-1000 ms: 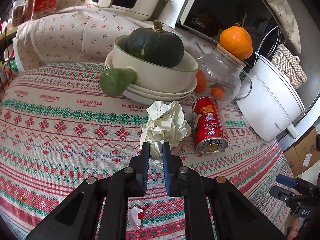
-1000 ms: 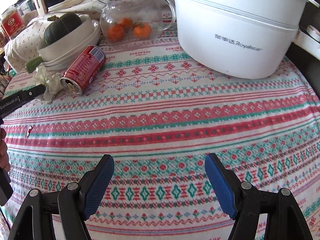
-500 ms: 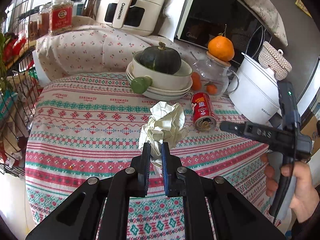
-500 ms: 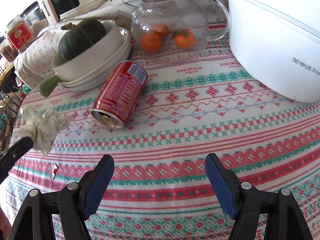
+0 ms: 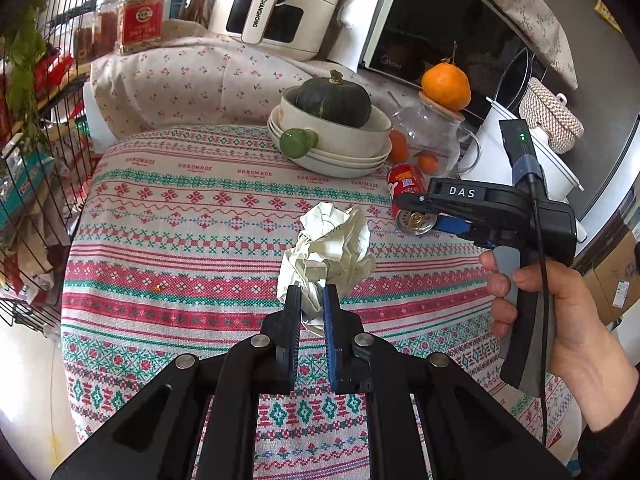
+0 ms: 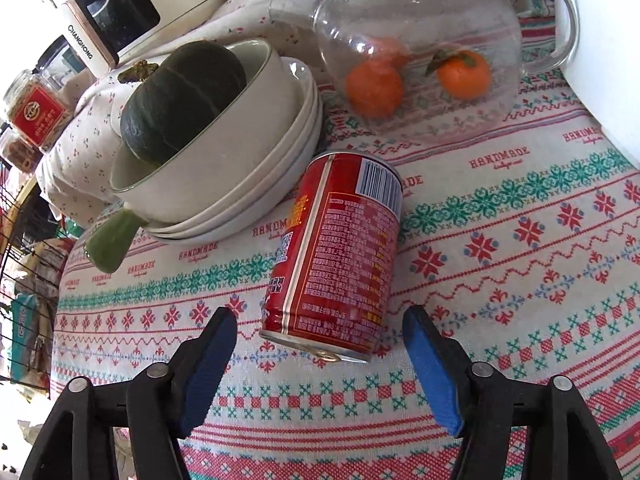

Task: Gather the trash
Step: 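Grasp the red soda can with the right gripper, then carry the crumpled paper and red can over the white bin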

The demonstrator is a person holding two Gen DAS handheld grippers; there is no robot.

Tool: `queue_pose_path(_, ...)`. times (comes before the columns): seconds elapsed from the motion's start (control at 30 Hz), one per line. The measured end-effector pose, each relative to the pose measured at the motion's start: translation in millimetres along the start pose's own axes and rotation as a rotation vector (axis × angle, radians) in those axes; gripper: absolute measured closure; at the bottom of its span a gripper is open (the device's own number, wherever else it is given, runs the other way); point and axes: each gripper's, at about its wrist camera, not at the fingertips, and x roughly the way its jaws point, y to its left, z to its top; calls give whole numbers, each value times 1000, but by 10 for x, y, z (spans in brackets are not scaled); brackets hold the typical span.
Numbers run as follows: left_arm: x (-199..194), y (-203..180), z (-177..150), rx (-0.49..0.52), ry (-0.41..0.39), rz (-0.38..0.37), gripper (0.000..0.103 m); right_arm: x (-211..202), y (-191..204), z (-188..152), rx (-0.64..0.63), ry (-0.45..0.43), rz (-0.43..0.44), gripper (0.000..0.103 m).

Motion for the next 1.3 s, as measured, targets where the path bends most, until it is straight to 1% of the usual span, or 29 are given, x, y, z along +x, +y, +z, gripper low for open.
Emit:
queue_pose_path(0.03, -18, -12, -3, 0, 0, 1, 92, 16, 4, 9, 1, 5, 5, 45)
queue_pose_path(0.13, -97, -64, -5, 2, -2, 1, 92, -20, -7, 13, 3, 1, 18, 45)
queue_pose_path(0.27, -249, -208, -20, 4, -4, -5, 92, -247, -62, -74, -35, 3, 29, 46)
queue_pose_path(0.5, -651, -700, -117, 66, -11, -24, 92, -861, -309, -293, -38, 31, 30, 47)
queue_pose_path(0.63, -855, -1024, -245, 99, -12, -48, 92, -1264, -483, -469, -36, 43, 8, 47)
queue_pose_path(0.83, -1082, -1514, -516, 145, 2, -100, 92, -1883, -837, -776, -29, 29, -10, 47)
queue_pose_path(0.97, -1179, -1864, -731, 169, 22, -149, 92, -2264, -1097, -970, -10, 13, -14, 47)
queue_pose_path(1.13, -1214, -2341, -1046, 204, 58, -225, 92, -2751, -1470, -1238, 9, -13, -45, 47)
queue_pose_path(1.3, -1166, -2811, -1426, 258, 107, -296, 92, -3224, -1863, -1547, 44, -54, -78, 47)
